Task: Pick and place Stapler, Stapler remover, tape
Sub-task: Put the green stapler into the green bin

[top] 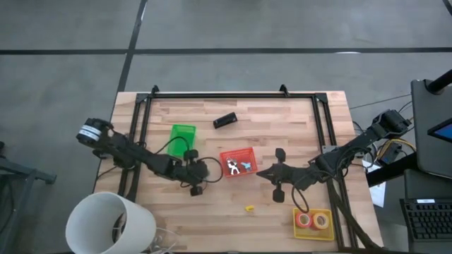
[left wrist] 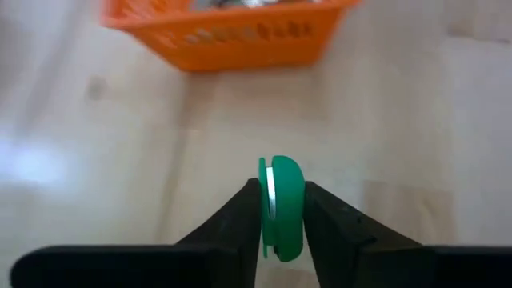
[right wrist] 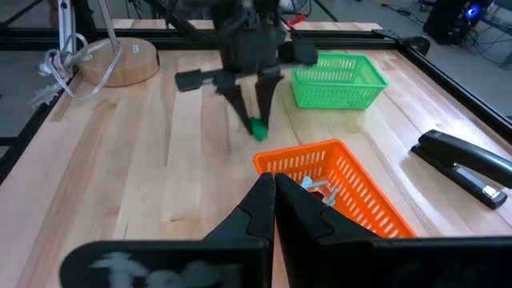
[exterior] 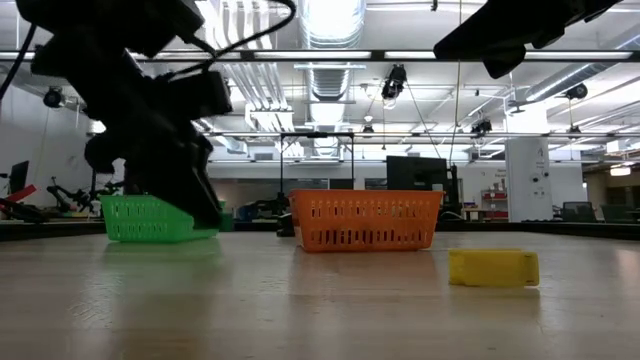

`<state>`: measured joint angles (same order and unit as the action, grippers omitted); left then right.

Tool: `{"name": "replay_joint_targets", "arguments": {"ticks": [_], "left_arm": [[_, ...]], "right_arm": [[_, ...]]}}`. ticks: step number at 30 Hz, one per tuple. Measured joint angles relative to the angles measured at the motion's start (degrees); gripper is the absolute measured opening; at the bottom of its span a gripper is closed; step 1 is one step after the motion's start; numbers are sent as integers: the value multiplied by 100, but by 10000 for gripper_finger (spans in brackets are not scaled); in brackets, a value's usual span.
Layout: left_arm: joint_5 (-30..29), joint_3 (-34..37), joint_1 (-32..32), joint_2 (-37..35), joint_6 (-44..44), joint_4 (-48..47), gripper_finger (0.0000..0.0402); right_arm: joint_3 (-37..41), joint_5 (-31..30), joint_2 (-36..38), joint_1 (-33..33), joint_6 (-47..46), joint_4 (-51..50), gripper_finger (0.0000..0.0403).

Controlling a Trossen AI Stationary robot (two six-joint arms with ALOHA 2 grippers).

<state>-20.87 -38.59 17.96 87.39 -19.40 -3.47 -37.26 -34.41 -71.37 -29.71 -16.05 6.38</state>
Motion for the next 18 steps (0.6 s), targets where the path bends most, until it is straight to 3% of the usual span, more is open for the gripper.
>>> {"name": "replay_joint_targets", "arguments": {"ticks": [6, 11, 15, 18], "left_arm": [[-1049, 2, 0, -714, -93, -710, 61], [-2171, 39, 0, -1357, -434, -1370, 72], [-2950, 45, -40, -1714, -1353, -2312, 88], [-3156, 88, -140, -1826, -2367, -3003, 88]], "right_arm": [[0, 0, 0, 0, 0, -6, 9], [2, 0, 0, 0, 0, -4, 9], [4, 2, 0, 0, 0, 1, 9], [9, 2, 0, 0, 0, 0, 9]]}}
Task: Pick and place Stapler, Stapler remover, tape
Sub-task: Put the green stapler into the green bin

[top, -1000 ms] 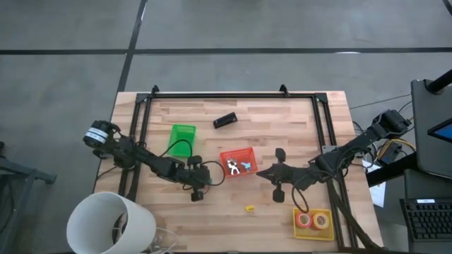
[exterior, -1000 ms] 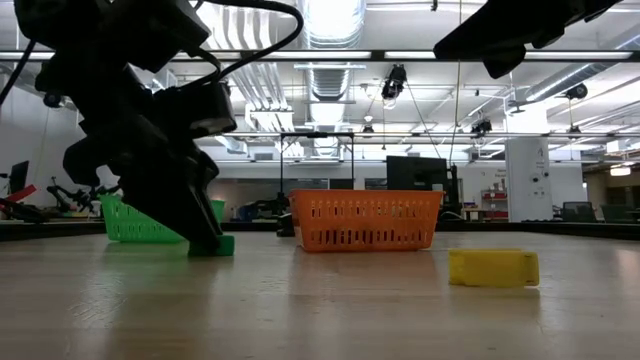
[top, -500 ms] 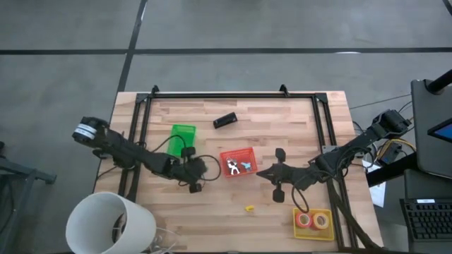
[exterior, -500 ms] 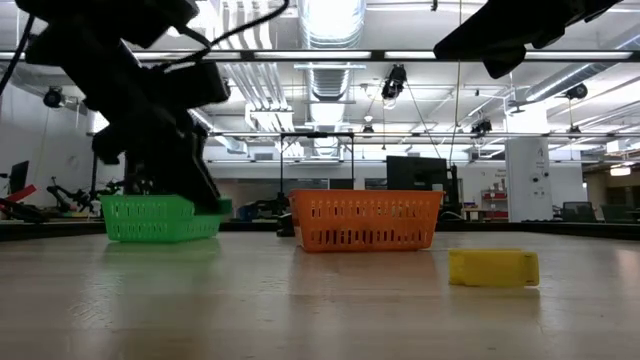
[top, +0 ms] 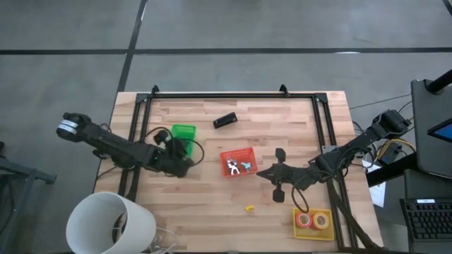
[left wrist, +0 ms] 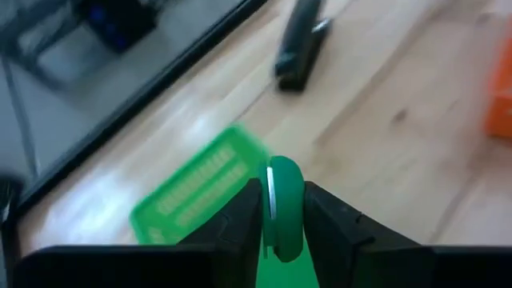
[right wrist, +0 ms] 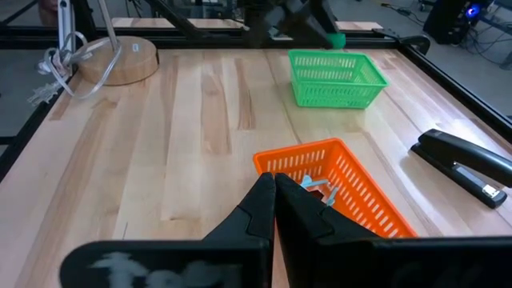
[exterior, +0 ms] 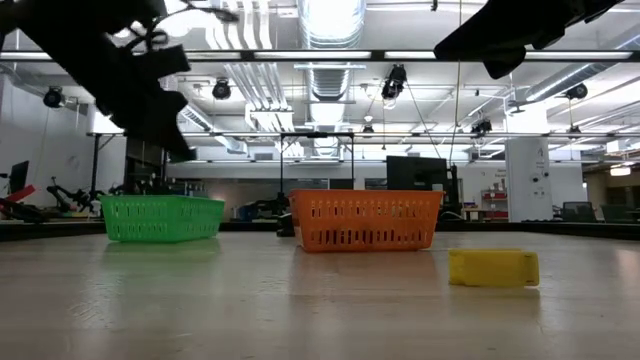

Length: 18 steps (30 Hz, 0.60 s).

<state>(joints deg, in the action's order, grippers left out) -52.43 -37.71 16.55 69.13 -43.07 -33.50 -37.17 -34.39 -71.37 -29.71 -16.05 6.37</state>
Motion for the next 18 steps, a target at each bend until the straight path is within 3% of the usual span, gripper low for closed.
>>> {"name": "replay_joint_targets", "arguments": {"ticks": [6, 11, 18], "left_arm": [[533, 262, -188, 94, -452, -104, 85], [591, 352, -204, 213, -760, -52, 99], [588, 367, -203, 207, -845, -37, 149]], "right_arm": [[0, 0, 0, 0, 0, 5, 9], [0, 0, -2, 0, 0, 33, 9], [0, 0, 0, 0, 0, 37, 9]]}}
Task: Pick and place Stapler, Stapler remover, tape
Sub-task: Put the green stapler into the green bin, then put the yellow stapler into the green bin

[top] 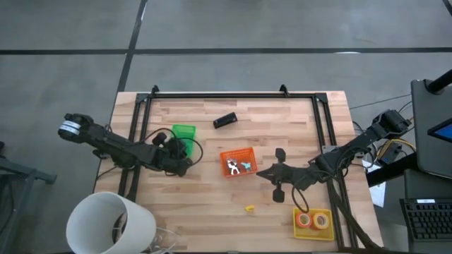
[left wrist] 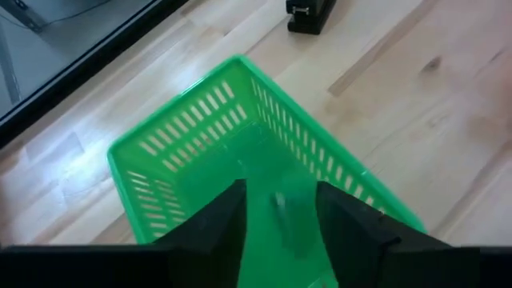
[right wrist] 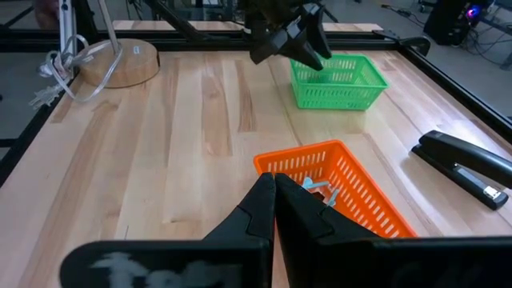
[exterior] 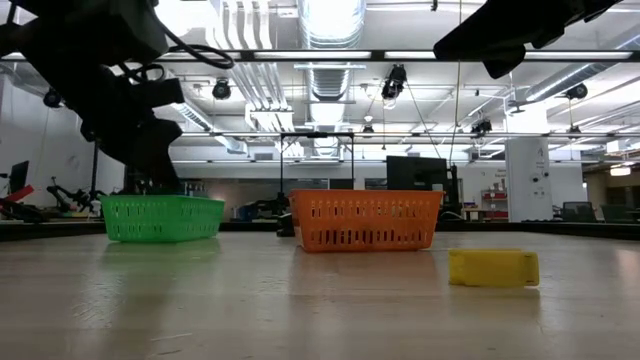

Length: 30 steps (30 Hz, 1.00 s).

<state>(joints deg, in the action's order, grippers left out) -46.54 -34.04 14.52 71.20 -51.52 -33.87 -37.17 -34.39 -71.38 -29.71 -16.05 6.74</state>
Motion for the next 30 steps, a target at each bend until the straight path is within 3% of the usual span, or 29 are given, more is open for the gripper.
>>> {"name": "replay_joint_targets", "arguments": {"ticks": [6, 14, 17, 22, 25, 30], "left_arm": [[-72, -4, 1, -14, 25, 310, 206], [-2, -7, 82, -19, 663, 1632, 220], [447, -6, 156, -24, 1323, 2569, 220], [1738, 22, 364, 178, 2463, 4364, 220], [2380, 30, 493, 366, 2940, 5035, 220], [2677, -302, 604, 1067, 3032, 5213, 220]], "right_arm": [[7, 69, 0, 0, -275, -1, 9], [10, 1121, -422, -107, -1345, 20, 14], [-85, 1259, -838, -201, -1428, -37, 34], [-320, 1486, -1340, -257, -1761, -2, 89], [-385, 1650, -1573, -332, -1960, -84, 125], [-488, 1643, -1595, -326, -2045, -401, 170]]}}
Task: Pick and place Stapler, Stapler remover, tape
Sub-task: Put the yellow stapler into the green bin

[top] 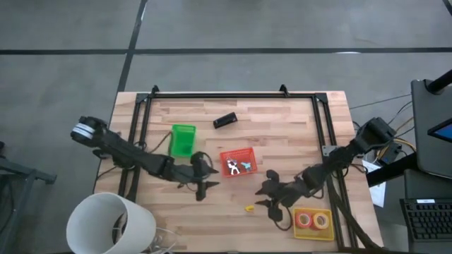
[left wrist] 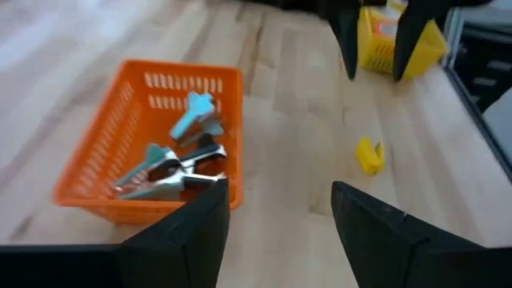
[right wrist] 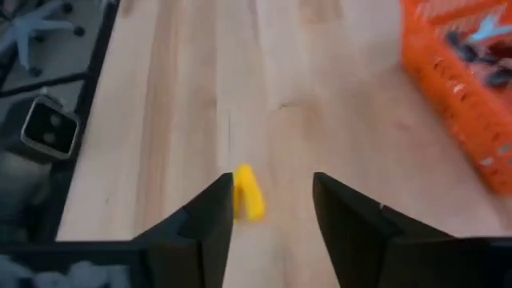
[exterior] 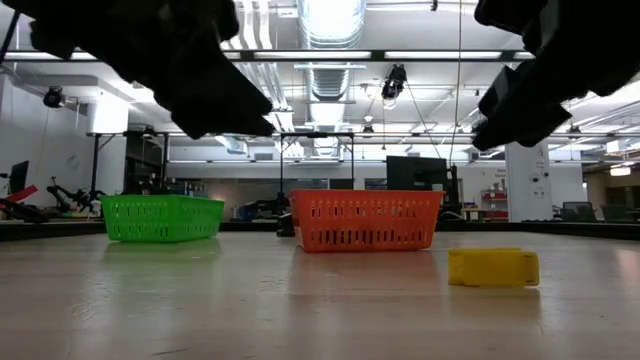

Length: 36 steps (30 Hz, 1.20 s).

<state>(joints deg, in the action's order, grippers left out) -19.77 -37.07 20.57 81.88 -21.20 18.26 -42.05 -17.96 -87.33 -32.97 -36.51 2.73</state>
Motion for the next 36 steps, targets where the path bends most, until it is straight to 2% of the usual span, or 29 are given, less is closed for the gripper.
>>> {"name": "replay_joint_targets", "arguments": {"ticks": [5, 10, 17, 22, 29, 36], "left_arm": [[350, -811, 86, 1073, 215, 37, 220], [661, -1732, 137, 2000, 451, 81, 220], [1029, -2686, 141, 2936, 650, -131, 220], [1120, -3242, 160, 3441, 647, -78, 220], [1286, -3982, 169, 4147, 753, -627, 220], [1276, -4364, 169, 4412, 787, -1127, 219]], "right_arm": [[-11, -414, 367, 13, 359, 93, 184], [84, -1111, 891, 11, 949, 34, 178], [152, -1740, 1694, 53, 1655, -34, 163], [206, -2236, 2181, 59, 1770, -255, 155], [371, -2403, 2402, 61, 1741, -354, 146], [501, -2424, 2378, 68, 1648, -308, 138]]}}
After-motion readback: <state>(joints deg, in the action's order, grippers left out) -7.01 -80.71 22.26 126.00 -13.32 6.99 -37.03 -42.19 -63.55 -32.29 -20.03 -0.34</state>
